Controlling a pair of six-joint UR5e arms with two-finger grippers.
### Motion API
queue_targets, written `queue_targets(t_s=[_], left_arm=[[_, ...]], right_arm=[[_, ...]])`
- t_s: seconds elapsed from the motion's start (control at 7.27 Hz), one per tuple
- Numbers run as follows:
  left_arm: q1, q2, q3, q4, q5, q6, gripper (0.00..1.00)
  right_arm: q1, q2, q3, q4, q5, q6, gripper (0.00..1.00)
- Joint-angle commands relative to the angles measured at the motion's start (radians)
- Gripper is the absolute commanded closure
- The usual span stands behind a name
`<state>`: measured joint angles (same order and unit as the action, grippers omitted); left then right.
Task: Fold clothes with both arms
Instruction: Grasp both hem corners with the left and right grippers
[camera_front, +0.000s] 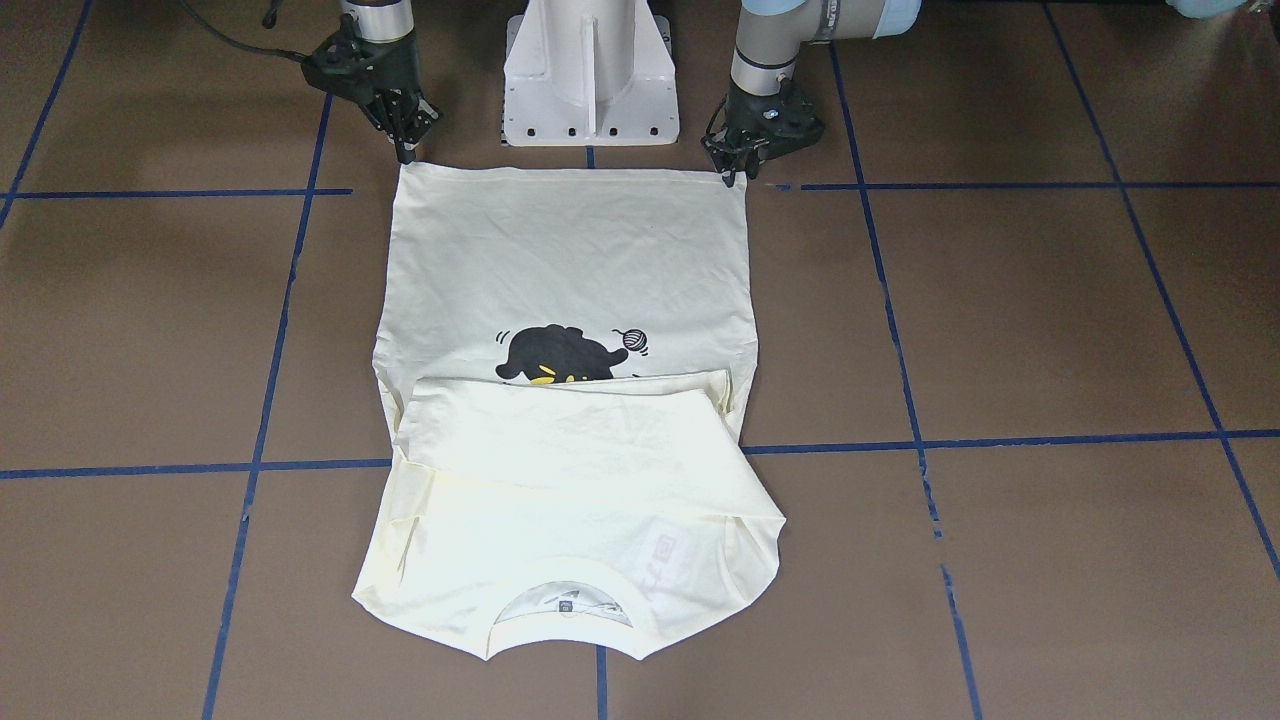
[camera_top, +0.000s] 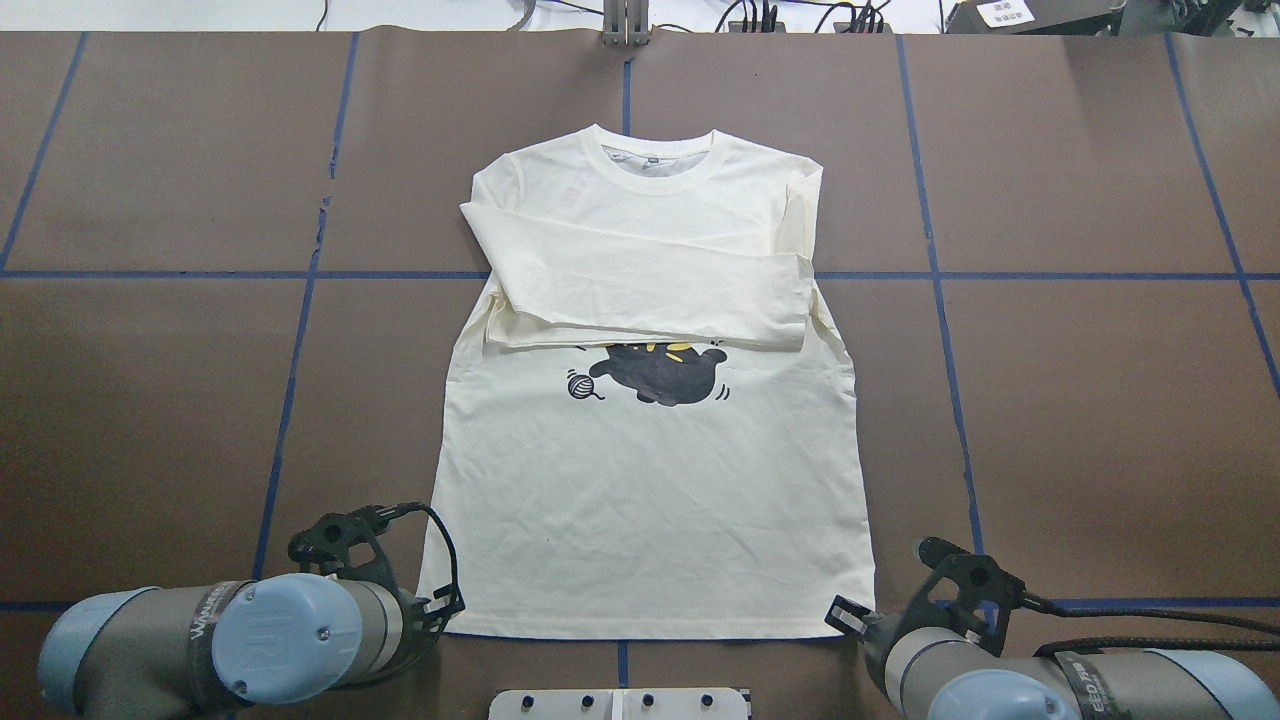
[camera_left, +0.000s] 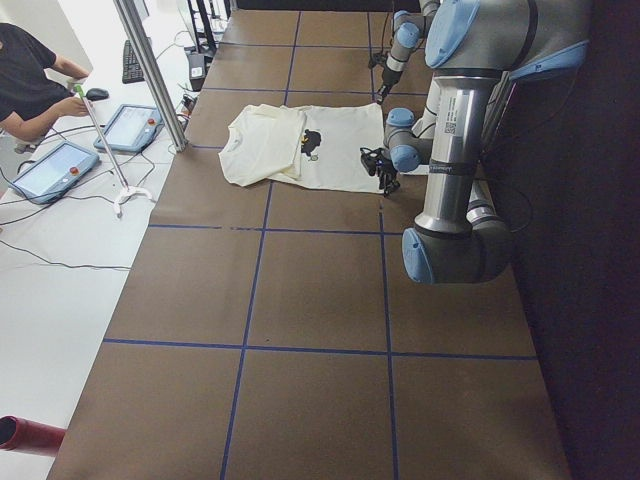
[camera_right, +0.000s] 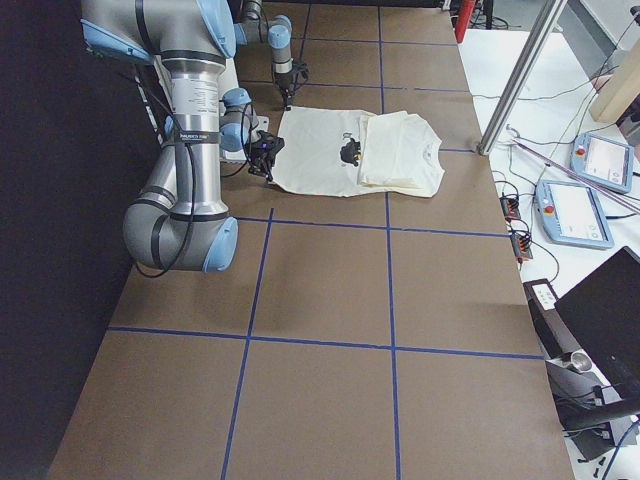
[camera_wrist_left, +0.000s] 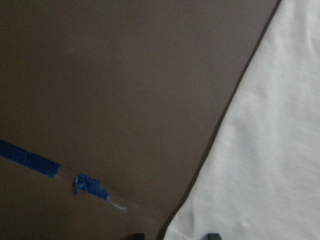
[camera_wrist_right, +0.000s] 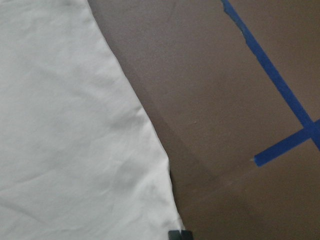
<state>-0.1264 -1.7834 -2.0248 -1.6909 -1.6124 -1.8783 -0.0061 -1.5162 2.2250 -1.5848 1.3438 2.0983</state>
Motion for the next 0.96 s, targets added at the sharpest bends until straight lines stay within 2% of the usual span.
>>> queue_targets(t_s=[0.0,0.41,0.55,0.83], left_arm=[[0.004,-0.001,-0.002,0.0,-0.003,-0.001,1.0],[0.002,-0.018,-0.023,0.005,-0.012,0.001,1.0],[-0.001,-0.013,-0.064,0.008,-0.011,0.001,1.0],[0.001,-0.008,-0.212,0.095,-0.011,-0.002,1.0]], right_arm=[[0.0,0.001,0.001,0.0,0.0,0.0,1.0],[0.002,0.001,0.004,0.0,-0.002,0.0,1.0],[0.0,0.002,0.015,-0.001,0.0,0.0,1.0],[-0.044,-0.027,0.123,-0.039,0.006,0.0,1.0]])
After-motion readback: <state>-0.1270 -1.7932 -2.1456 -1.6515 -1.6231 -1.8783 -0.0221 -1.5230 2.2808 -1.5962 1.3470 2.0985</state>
